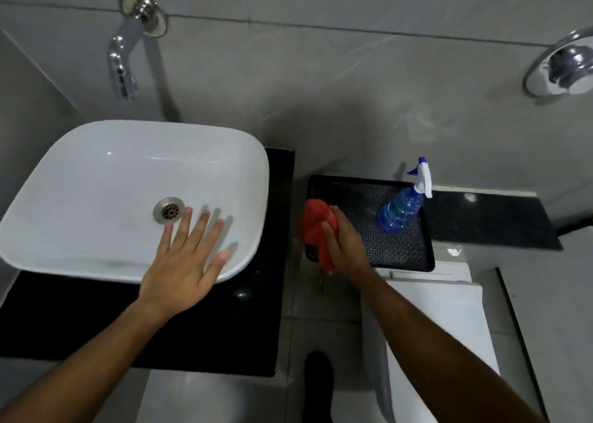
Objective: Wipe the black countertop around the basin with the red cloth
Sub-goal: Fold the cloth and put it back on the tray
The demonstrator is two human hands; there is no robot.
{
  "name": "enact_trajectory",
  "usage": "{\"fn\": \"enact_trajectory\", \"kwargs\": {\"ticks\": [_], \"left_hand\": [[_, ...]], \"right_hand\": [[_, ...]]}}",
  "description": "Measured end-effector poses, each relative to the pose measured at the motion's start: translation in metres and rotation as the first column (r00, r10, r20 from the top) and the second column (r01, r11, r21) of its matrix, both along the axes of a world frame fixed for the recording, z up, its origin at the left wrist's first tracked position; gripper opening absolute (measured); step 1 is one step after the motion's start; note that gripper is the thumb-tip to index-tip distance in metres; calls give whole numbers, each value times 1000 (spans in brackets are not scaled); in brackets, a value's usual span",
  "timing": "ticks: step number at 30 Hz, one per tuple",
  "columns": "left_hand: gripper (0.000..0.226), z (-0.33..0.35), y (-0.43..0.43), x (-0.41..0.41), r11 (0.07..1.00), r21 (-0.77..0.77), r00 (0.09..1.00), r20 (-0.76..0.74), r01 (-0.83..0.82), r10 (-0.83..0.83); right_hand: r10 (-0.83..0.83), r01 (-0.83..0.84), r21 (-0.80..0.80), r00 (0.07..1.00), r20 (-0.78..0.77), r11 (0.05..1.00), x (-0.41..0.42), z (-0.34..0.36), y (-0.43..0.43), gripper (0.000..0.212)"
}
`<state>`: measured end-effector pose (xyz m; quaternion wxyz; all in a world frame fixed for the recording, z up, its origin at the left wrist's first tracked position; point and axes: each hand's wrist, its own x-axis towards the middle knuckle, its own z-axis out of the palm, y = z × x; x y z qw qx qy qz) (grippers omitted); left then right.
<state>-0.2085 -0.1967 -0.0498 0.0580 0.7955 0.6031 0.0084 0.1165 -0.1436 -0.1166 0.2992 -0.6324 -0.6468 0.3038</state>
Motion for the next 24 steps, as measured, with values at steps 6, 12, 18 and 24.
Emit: {"fn": "enact_trajectory", "kwargs": {"ticks": [6, 12, 18, 24], "left_hand": [[55, 26, 27, 51, 981, 193, 946, 310, 30, -90], [55, 36, 146, 205, 799, -570, 673, 517, -190, 529], [27, -11, 185, 236, 535, -845, 268, 515, -1, 814], [11, -23, 195, 230, 755, -639, 144, 769, 145, 623]], "right_hand": [[118, -122, 77, 991, 63, 989, 33, 0, 44, 53], [182, -198, 216, 979, 92, 956, 39, -2, 62, 51], [300, -355, 295, 930, 213, 887, 51, -5, 70, 63], [93, -60, 318, 992, -87, 946, 71, -6, 80, 71]]}}
